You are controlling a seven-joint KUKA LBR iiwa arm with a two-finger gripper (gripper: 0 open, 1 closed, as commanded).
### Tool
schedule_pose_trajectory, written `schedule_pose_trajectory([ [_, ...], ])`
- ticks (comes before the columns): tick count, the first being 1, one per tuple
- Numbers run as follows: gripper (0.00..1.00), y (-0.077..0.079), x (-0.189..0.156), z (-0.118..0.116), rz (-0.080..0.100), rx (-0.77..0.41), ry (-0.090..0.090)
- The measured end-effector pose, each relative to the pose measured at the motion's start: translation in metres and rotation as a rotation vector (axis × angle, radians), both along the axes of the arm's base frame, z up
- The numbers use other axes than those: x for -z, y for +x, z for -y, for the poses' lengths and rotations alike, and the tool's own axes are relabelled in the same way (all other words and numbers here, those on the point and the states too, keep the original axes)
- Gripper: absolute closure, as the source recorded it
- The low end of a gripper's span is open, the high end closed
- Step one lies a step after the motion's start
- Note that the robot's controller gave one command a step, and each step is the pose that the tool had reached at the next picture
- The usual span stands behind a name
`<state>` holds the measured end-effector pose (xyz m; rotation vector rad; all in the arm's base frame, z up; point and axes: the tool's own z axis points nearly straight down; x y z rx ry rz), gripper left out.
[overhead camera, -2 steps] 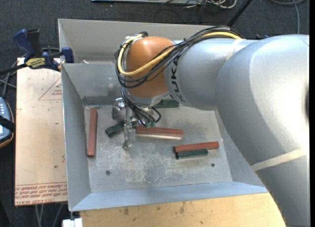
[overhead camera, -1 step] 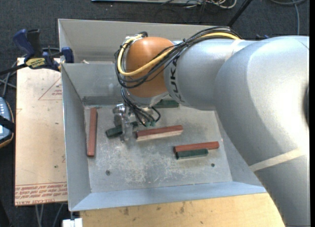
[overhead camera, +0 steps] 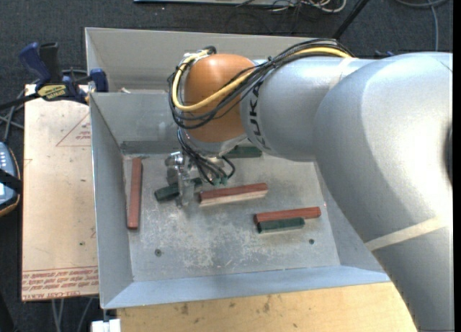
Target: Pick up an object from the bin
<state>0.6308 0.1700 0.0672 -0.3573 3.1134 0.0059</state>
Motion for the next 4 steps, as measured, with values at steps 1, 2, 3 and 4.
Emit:
schedule_pose_trajectory([
  [1,1.0,-0.001,-0.005,0.0,-0.004,0.0,-0.001],
  [2,1.0,-0.002,-0.019,0.0,-0.008,0.001,-0.003],
  [3,1.0,-0.001,-0.035,0.0,-0.004,0.001,-0.002],
  [4,1.0,0.0,-0.042,0.0,-0.001,0.002,-0.001],
])
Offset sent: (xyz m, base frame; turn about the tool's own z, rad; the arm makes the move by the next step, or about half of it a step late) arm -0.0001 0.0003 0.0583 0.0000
